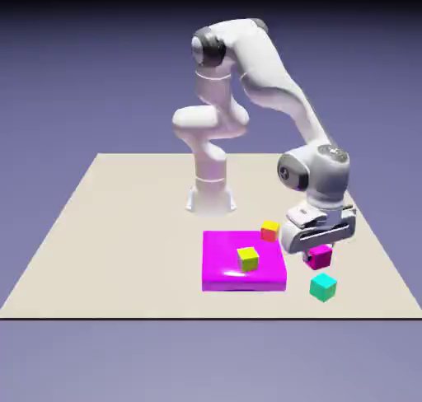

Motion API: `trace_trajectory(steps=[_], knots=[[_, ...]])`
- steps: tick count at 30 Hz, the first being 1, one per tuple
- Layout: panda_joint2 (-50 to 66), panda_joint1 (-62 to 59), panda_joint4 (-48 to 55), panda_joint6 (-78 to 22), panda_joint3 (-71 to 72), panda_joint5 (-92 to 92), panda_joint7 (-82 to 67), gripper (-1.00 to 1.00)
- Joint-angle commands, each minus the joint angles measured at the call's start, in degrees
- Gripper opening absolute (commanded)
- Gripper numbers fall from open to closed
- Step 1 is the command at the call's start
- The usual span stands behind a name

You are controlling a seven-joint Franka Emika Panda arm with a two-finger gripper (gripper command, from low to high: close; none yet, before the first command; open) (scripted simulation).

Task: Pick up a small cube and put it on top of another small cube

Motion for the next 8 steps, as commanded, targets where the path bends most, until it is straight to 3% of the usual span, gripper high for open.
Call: trace_trajectory(steps=[1, 5, 6, 8], knots=[[2.07, 0.81, 0.11, 1.85, -1.06, -1.42, 0.98, -1.00], [8.73, 3.40, 0.46, 7.84, -4.42, -5.58, 3.84, -1.00], [8.73, 3.40, 0.46, 7.84, -4.42, -5.58, 3.84, 1.00], [6.66, 2.59, 0.35, 5.98, -3.37, -4.29, 2.95, 1.00]])
